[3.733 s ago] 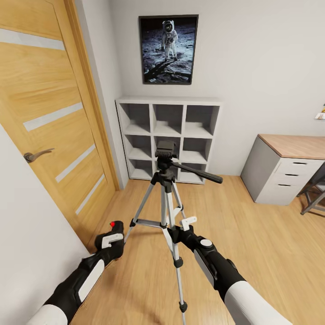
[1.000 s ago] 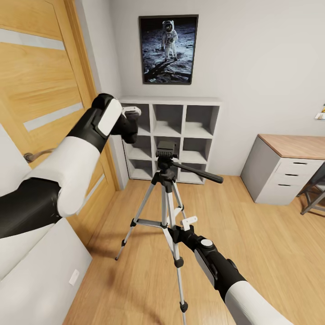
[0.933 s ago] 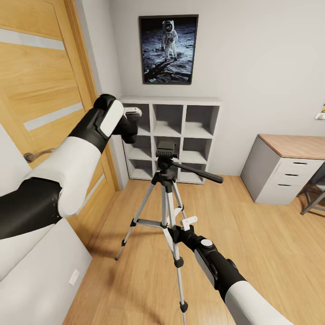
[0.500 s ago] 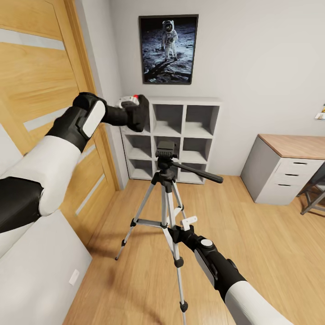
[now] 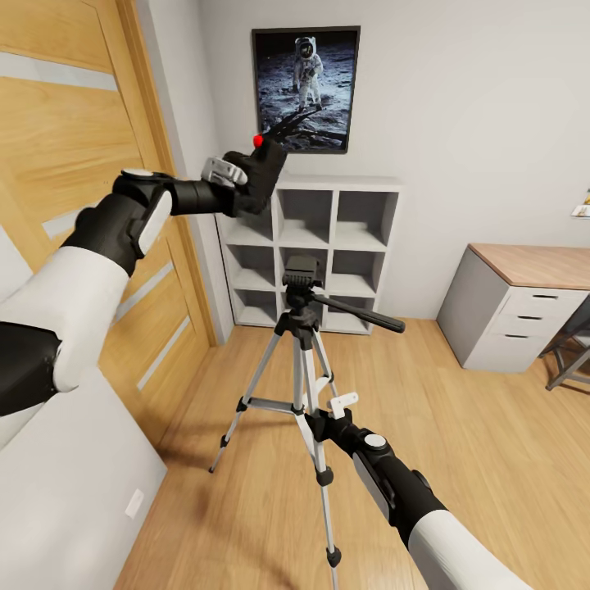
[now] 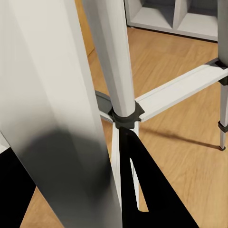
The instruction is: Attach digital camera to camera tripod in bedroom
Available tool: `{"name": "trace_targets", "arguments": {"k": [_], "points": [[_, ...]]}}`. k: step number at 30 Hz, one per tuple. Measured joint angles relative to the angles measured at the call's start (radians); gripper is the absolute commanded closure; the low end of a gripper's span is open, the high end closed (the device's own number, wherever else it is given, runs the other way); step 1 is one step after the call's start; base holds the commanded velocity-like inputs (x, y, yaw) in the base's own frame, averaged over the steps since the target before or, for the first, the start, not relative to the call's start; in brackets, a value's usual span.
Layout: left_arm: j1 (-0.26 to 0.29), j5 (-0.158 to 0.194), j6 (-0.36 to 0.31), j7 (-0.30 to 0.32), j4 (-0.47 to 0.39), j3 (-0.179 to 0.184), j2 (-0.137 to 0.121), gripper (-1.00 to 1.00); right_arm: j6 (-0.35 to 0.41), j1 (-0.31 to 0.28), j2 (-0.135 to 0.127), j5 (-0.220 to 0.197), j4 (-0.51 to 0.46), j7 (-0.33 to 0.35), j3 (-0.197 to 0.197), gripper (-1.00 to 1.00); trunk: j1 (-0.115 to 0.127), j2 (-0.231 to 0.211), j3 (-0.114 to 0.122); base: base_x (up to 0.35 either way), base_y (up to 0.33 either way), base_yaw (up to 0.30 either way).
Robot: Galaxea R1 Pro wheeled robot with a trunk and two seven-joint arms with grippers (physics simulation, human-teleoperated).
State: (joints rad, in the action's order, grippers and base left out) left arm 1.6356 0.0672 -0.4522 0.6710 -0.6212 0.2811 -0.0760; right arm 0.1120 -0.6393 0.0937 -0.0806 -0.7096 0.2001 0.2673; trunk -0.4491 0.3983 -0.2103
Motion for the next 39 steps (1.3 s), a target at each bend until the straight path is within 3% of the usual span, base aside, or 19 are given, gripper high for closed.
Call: {"name": "trace_targets", "arguments": {"k": [4,9,12,14,18,19,20,22,24,31,34,36,39], "points": [[-0.001,-0.048,0.033,0.047,-0.002,0.007,-0.040,1.00,0.000,0.000,0.000,-0.002,0.000,0.000,0.001,1.00,0.000,0.000,0.000,0.020,0.000,0.000],[-0.001,-0.057,0.036,0.094,0.005,0.007,-0.050,1.00,0.000,0.000,-0.001,-0.002,-0.001,0.001,0.000,1.00,0.000,0.000,0.000,0.006,0.000,0.000],[-0.001,-0.064,0.035,0.144,0.017,0.012,-0.048,1.00,0.000,0.000,-0.001,-0.001,-0.001,0.002,0.000,1.00,0.000,0.000,0.000,0.002,0.000,0.000],[-0.001,-0.069,0.033,0.230,0.027,0.019,-0.029,1.00,0.000,0.000,-0.001,0.000,-0.002,0.003,0.000,1.00,0.000,0.000,0.000,0.000,0.000,0.000],[0.005,-0.096,0.037,0.319,0.037,0.025,-0.009,1.00,0.000,0.000,-0.001,0.001,-0.002,0.004,-0.001,1.00,0.000,0.000,0.000,0.000,0.000,0.000],[0.008,-0.123,0.040,0.358,0.040,0.026,-0.002,1.00,0.000,0.000,-0.001,0.002,-0.002,0.005,-0.001,1.00,0.000,0.000,0.000,0.000,0.000,0.000],[0.019,-0.212,0.046,0.447,0.040,0.027,0.017,1.00,0.000,0.000,-0.001,0.002,-0.002,0.005,-0.001,1.00,0.000,0.000,0.000,0.000,0.000,0.000],[0.022,-0.253,0.052,0.483,0.037,0.027,0.023,1.00,0.000,0.000,-0.001,0.002,-0.002,0.005,-0.001,1.00,0.000,0.000,0.000,0.000,0.000,0.000],[0.025,-0.324,0.075,0.544,0.030,0.027,0.032,1.00,0.000,0.000,-0.001,0.002,-0.002,0.005,-0.001,1.00,0.000,0.000,0.000,0.000,0.000,0.000],[0.026,-0.352,0.113,0.556,0.032,0.028,0.031,1.00,0.000,0.000,-0.002,0.001,-0.002,0.005,-0.001,1.00,0.000,0.000,0.000,0.000,0.000,0.000],[0.026,-0.392,0.116,0.556,0.035,0.029,0.034,1.00,0.000,0.000,-0.003,0.001,-0.002,0.005,0.000,1.00,0.000,0.000,0.000,0.000,0.000,0.000],[0.026,-0.451,0.116,0.556,0.035,0.029,0.036,1.00,0.000,0.000,-0.003,0.001,-0.002,0.005,-0.001,1.00,0.000,0.000,0.000,0.000,0.000,0.000],[0.026,-0.485,0.116,0.556,0.030,0.028,0.036,1.00,0.000,0.000,-0.003,0.001,-0.002,0.005,-0.001,1.00,0.000,0.000,0.000,0.000,0.000,0.000]]}}
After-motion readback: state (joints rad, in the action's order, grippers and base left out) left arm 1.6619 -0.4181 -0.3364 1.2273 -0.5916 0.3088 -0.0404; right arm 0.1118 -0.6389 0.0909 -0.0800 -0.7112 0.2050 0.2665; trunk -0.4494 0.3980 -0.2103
